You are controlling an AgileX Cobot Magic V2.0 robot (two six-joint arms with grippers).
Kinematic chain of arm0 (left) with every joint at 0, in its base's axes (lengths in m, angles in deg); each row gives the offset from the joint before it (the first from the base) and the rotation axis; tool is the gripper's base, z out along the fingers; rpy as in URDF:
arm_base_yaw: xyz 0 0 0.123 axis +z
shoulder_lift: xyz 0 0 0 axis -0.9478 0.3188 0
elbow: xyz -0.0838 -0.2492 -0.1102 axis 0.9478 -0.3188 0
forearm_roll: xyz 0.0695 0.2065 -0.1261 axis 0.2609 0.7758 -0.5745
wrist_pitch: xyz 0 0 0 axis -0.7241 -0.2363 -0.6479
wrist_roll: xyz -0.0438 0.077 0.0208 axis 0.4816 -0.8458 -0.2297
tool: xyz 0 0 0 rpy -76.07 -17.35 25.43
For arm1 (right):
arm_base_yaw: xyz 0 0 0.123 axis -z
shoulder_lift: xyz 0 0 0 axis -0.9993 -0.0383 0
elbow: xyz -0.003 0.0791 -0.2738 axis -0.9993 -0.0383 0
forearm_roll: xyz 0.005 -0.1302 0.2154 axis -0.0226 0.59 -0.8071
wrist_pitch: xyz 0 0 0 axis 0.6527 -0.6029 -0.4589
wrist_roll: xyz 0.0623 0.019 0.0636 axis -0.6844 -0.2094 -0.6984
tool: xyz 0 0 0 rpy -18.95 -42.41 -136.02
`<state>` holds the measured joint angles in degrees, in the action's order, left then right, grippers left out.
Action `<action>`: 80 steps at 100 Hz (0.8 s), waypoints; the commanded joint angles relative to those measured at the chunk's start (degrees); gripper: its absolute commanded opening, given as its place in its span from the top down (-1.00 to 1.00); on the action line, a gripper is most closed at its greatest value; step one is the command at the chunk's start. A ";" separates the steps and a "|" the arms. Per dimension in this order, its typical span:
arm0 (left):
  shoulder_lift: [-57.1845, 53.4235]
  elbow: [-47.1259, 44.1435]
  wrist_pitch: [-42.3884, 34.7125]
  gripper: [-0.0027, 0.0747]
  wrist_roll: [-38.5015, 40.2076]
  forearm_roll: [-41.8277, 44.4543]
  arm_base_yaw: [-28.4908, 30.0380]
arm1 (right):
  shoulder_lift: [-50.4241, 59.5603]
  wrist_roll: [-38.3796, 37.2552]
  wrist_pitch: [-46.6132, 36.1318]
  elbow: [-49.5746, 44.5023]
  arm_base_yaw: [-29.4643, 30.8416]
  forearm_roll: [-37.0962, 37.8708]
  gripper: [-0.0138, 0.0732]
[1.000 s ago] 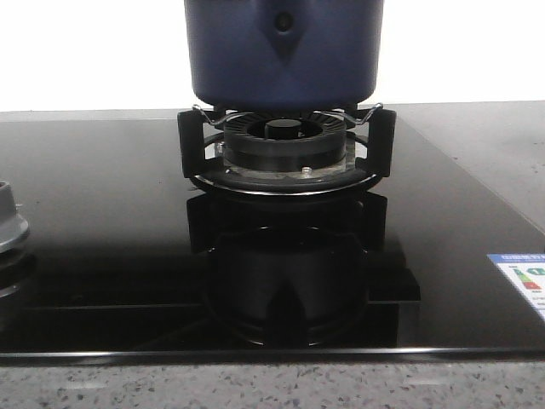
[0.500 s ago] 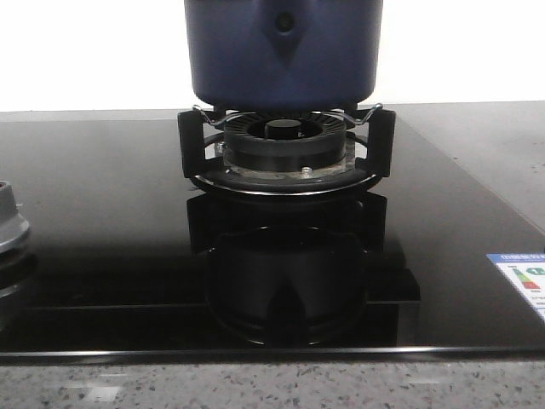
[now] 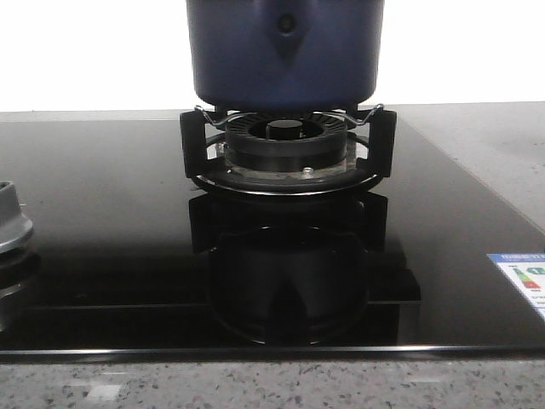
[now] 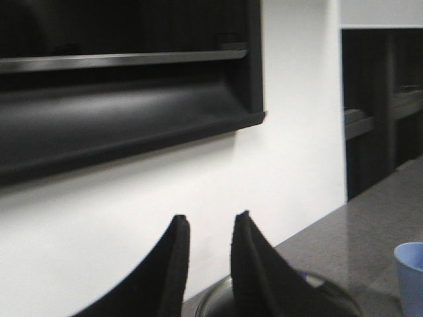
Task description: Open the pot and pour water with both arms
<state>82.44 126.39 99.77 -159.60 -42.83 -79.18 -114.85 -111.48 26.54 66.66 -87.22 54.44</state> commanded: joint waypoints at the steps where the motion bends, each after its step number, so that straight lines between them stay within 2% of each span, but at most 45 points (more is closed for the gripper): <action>1: -6.88 -5.04 -3.01 0.70 1.88 -1.82 1.12 | 2.58 -1.33 -0.40 0.58 -1.54 2.25 0.83; 15: -16.82 -17.18 -5.82 0.98 1.96 -1.82 1.41 | 7.67 -1.33 -0.40 -1.25 -3.41 2.25 0.83; 32: -23.56 -26.56 -5.82 0.98 1.96 -1.73 1.41 | 11.74 -1.33 -2.96 -1.64 -3.81 2.25 0.83; 43: -25.13 -28.62 -5.82 0.98 1.96 -1.83 1.41 | 12.45 -1.33 -5.51 -1.64 -3.81 2.25 0.83; 80: -25.13 -28.73 -5.61 0.98 1.96 -1.95 1.41 | 12.45 -1.33 -5.15 -1.64 -3.81 2.25 0.83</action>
<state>57.29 96.14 93.87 -158.28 -42.41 -77.79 -101.85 -112.65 19.55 63.77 -90.98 55.40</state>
